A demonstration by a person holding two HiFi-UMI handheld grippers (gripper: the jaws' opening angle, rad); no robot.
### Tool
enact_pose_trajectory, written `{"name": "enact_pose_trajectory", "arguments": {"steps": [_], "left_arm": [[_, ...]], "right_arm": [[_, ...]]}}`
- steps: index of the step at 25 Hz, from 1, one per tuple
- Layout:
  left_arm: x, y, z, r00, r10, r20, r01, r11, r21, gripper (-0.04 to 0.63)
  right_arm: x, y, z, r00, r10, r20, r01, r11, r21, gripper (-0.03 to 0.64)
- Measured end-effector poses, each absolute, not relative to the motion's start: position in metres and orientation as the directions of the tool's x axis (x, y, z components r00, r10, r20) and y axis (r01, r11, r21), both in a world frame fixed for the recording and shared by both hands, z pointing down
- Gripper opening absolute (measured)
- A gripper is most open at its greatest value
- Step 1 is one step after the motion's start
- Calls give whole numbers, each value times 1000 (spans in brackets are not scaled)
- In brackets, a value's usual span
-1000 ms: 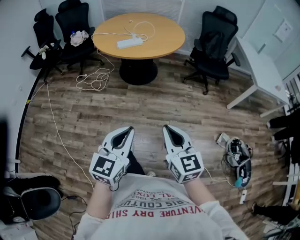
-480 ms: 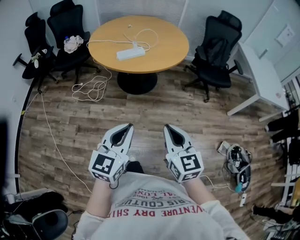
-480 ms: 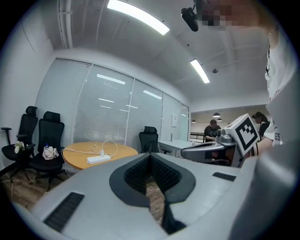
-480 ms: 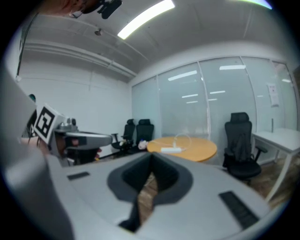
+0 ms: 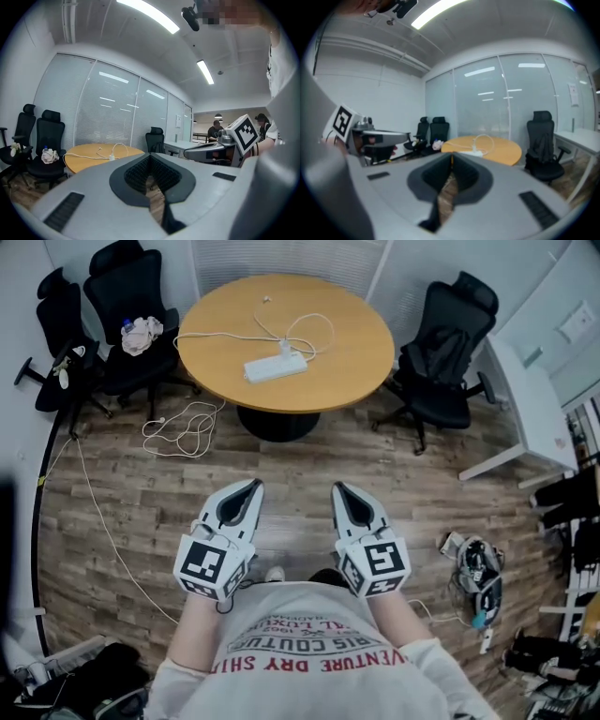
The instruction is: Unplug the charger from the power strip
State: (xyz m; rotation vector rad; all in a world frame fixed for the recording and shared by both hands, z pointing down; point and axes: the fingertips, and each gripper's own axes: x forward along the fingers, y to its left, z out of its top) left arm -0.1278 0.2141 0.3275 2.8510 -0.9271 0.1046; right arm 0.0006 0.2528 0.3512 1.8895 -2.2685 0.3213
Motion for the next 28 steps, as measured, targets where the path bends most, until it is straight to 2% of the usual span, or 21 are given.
{"name": "enact_pose_trajectory", "arguments": {"steps": [6, 13, 22, 28], "left_arm": [[-127, 170, 347, 780, -611, 138, -626, -770, 127, 32], [-121, 93, 357, 684, -712, 161, -729, -675, 112, 32], [-73, -35, 358, 567, -808, 162, -824, -554, 121, 32], [-29, -97, 373, 537, -822, 190, -843, -522, 130, 32]], "right_arm": [[9, 198, 374, -213, -926, 312, -977, 199, -77, 28], [23, 99, 387, -328, -894, 305, -944, 317, -88, 29], [77, -53, 384, -446, -840, 311, -892, 447, -73, 29], [125, -124, 399, -478, -808, 345, -876, 466, -123, 29]]}}
